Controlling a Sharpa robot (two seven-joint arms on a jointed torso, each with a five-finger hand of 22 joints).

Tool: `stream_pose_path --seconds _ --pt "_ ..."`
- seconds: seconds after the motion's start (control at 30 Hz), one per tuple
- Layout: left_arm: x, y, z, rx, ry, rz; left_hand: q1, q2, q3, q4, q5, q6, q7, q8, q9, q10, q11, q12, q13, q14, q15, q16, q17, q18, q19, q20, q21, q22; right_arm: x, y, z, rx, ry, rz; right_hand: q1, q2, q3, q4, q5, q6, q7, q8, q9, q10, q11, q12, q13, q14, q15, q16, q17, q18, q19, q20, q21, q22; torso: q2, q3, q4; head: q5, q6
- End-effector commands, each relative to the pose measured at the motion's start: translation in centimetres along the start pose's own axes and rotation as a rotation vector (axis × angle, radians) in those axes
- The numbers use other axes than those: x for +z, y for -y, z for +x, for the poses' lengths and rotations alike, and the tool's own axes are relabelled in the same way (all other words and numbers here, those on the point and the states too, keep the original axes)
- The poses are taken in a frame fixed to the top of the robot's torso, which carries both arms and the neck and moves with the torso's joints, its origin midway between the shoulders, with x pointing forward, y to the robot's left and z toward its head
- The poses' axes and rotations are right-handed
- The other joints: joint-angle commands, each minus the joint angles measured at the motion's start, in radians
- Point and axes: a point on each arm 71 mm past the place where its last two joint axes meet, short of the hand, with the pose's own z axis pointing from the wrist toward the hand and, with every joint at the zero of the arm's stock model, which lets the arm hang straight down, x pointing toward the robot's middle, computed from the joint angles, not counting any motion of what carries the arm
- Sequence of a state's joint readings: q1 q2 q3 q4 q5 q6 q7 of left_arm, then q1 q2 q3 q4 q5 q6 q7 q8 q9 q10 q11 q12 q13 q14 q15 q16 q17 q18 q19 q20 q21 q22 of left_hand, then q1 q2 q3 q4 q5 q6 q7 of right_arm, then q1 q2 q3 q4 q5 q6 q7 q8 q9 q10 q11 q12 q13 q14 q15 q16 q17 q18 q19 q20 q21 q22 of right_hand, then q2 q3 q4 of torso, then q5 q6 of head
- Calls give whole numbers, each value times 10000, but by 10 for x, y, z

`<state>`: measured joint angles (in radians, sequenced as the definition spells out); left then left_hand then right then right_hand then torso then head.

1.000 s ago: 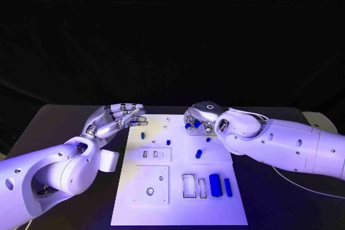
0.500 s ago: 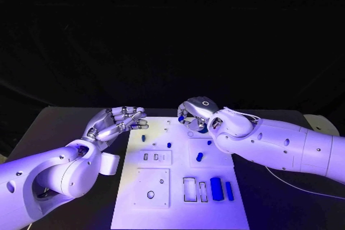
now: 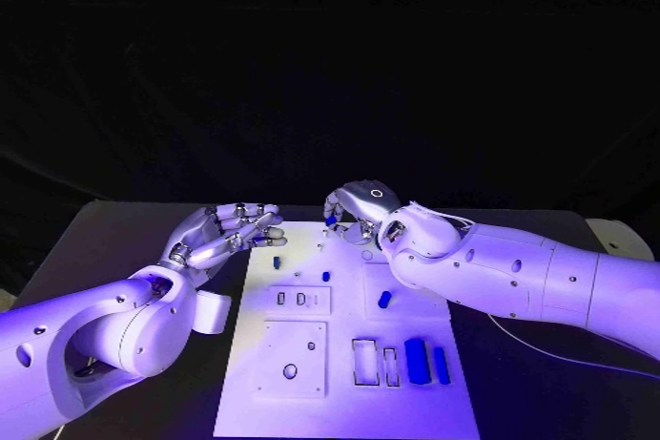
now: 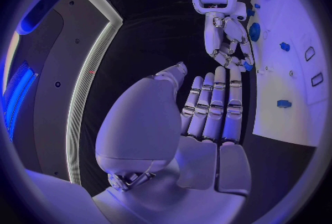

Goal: Assemble the parts on the task board

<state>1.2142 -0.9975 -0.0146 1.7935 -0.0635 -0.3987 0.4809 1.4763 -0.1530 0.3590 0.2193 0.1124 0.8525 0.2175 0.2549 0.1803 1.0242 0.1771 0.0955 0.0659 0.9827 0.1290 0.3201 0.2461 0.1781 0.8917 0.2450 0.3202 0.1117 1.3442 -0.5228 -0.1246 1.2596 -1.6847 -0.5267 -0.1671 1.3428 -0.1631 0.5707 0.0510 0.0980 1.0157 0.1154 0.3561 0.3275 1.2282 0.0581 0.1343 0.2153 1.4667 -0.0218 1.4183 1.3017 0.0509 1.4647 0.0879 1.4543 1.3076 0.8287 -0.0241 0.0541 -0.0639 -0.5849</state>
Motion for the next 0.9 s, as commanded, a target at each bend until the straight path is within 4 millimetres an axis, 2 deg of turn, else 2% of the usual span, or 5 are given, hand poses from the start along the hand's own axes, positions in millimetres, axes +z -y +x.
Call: stream_pose_path --seconds 0.03,0.23,0.47,0.67,0.9 --pt "1 2 2 -54 -207 102 -26 -36 67 -3 -63 -36 189 -30 -14 -6 36 -45 1 -10 39 -29 9 58 79 6 49 -15 1 -2 2 101 -39 -124 74 199 48 -30 -30 -56 0 23 768 -35 -39 2 12 550 7 69 14 -99 75 -38 25 796 45 -17 41 -13 -6" --pt "1 4 2 -37 -200 130 -26 -36 67 -3 -63 -36 189 -30 -14 -6 36 -45 1 -10 39 -29 9 58 79 6 49 -15 1 -4 4 125 -194 -164 60 188 44 -27 -28 -69 4 21 776 -41 -33 1 18 550 10 71 14 -99 73 -36 24 795 53 -20 16 19 -17" --pt "2 5 3 -39 -226 163 -26 -36 67 -3 -63 -36 189 -30 -14 -6 36 -45 1 -10 39 -29 9 58 79 6 49 -15 2 -4 9 106 -467 -135 27 173 40 -13 -28 -97 12 17 793 -54 -23 -3 31 550 19 75 13 -99 70 -28 23 796 56 -18 44 -9 -29" --pt "2 5 2 -30 -220 177 -26 -36 67 -3 -63 -36 189 -30 -14 -6 36 -45 1 -10 39 -29 9 58 79 6 49 -15 2 -4 13 105 -685 -105 27 173 40 -13 -28 -97 12 17 793 -54 -23 -3 31 550 19 75 13 -99 70 -28 23 796 81 -9 34 7 -36" --pt "2 6 3 -36 -237 202 -11 -45 98 -31 -66 -44 195 -41 -19 -6 43 -74 4 -30 47 -44 22 54 75 6 44 -24 3 -3 16 79 -851 -34 -21 159 38 12 -47 -142 21 7 816 -87 -10 -15 48 547 32 74 0 -89 43 -17 -4 757 92 -20 45 -10 -59"
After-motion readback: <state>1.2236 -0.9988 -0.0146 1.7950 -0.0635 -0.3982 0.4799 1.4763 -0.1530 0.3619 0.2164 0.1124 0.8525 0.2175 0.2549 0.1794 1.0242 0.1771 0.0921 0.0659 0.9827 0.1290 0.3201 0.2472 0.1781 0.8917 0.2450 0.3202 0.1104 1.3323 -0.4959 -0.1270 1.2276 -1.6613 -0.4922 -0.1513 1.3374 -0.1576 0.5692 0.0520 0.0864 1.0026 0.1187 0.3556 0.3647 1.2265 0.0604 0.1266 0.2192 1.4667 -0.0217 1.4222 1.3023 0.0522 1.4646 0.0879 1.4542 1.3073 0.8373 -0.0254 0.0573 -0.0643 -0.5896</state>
